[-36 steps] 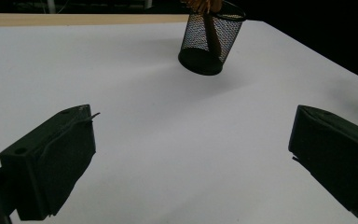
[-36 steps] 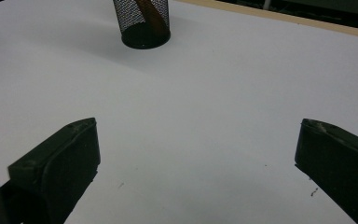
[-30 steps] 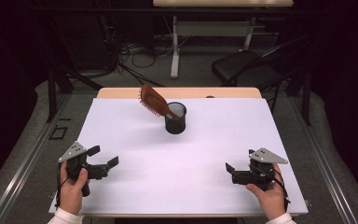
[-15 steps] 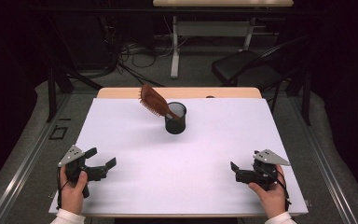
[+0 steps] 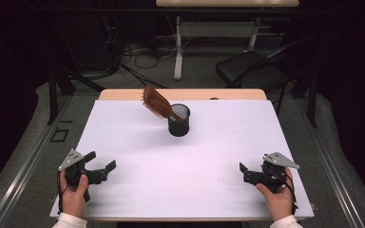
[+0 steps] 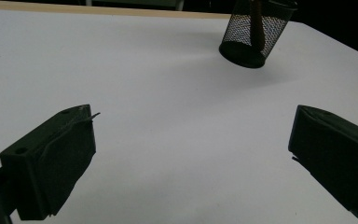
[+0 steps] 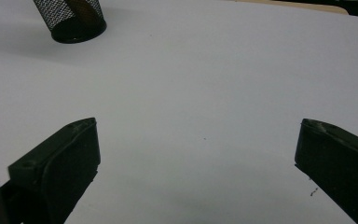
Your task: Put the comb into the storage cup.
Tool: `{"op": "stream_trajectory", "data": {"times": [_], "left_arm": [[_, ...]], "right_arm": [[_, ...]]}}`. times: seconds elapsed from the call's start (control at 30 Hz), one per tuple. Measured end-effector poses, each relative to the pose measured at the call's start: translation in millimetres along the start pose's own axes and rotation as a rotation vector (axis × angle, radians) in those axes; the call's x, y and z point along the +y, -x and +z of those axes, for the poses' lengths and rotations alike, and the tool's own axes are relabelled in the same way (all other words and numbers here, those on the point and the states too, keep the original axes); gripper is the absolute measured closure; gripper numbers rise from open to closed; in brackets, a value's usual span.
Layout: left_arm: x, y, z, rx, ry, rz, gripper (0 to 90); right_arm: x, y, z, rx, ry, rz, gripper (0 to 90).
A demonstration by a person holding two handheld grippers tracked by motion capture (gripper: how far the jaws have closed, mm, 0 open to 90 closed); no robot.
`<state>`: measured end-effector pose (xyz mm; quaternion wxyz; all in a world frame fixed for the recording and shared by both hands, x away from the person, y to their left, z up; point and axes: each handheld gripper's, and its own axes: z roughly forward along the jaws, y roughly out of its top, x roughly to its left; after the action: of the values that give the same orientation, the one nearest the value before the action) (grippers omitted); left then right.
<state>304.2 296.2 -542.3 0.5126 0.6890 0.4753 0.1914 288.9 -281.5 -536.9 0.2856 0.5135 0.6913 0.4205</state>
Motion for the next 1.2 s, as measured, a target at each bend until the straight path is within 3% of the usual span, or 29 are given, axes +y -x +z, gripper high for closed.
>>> {"op": "stream_trajectory", "data": {"times": [0.4, 1.2], "left_arm": [[-2.7, -3.9, 0.7, 0.022, 0.004, -0.003, 0.8], [-4.9, -9.1, 0.6, 0.032, 0.009, -0.031, 0.8]], "right_arm": [[-2.0, 9.2, -1.0, -0.025, 0.001, 0.054, 0.1], [-3.7, 13.7, -0.3, -0.03, -0.003, 0.07, 0.2]]}}
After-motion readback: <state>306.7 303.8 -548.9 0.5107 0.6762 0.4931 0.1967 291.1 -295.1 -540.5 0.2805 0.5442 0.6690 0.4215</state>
